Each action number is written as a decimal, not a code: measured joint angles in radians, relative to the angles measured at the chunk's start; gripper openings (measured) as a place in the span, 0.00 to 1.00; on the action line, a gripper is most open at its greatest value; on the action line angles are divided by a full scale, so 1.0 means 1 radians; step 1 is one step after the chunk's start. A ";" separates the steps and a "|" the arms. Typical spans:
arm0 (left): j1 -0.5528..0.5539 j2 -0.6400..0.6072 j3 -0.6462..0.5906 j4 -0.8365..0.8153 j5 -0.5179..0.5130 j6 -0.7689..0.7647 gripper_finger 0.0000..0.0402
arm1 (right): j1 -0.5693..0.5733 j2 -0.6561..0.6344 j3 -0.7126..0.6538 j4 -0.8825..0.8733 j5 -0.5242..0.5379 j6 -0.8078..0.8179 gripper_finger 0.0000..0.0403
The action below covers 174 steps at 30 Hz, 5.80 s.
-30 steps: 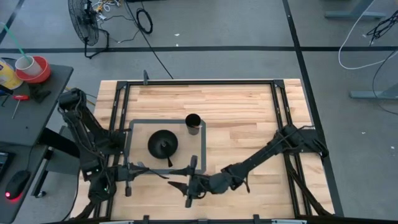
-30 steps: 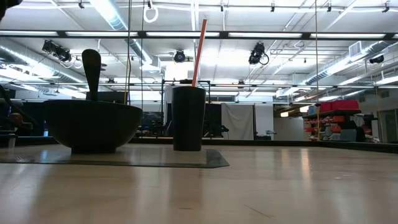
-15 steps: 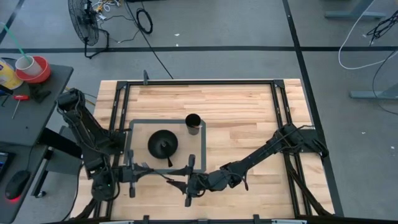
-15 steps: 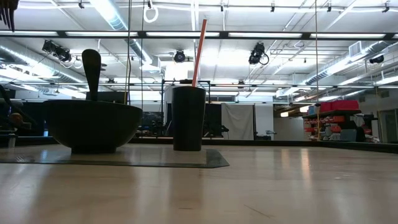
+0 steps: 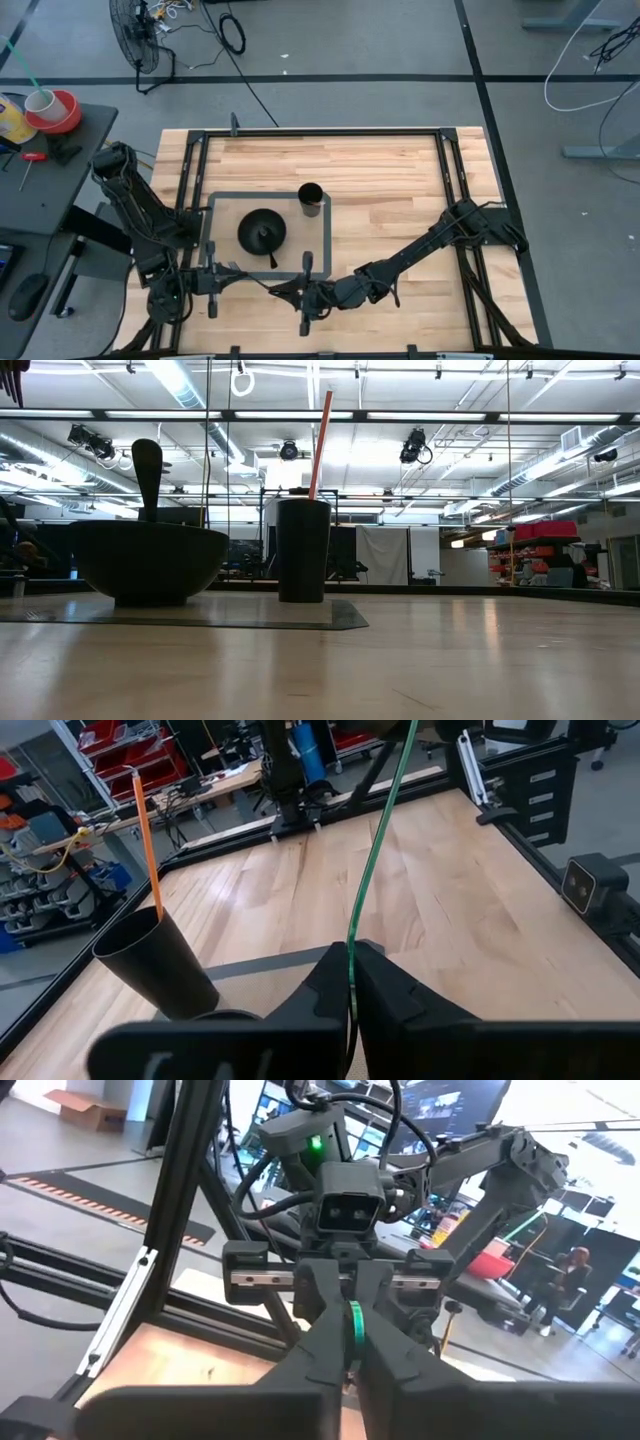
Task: Pick & Place Utensil
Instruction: Put the blue fork into the black bowl, then return to Home Position
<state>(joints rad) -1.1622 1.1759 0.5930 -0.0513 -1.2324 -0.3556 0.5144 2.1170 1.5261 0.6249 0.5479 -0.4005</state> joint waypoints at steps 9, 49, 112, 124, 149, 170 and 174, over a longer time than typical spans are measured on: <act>-0.001 0.000 0.006 0.002 0.000 0.000 0.13 | 0.000 0.000 0.000 -0.016 0.001 -0.021 0.01; -0.109 0.000 0.145 -0.029 -0.001 0.053 0.45 | -0.200 -0.002 -0.001 -0.546 -0.168 -0.105 0.02; -0.109 0.001 0.145 -0.028 0.000 0.053 0.45 | -0.179 -0.002 0.000 -0.604 -0.230 0.000 0.41; -0.109 0.001 0.145 -0.028 0.000 0.053 0.45 | -0.036 -0.109 -0.002 -0.500 -0.164 -0.043 0.48; -0.109 0.001 0.145 -0.024 0.000 0.053 0.45 | 0.046 -0.414 -0.285 -0.417 -0.318 0.179 0.01; -0.068 -0.026 0.145 -0.006 0.003 0.037 0.45 | 0.050 -1.094 -1.103 -0.061 -0.172 0.346 0.06; -0.013 -0.025 0.145 -0.036 0.083 -0.051 0.45 | 0.048 -1.099 -1.173 0.055 -0.140 0.473 0.06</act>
<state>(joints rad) -1.1748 1.1511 0.7376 -0.0876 -1.1498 -0.4065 0.5620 1.0177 0.3529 0.6802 0.4078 0.0725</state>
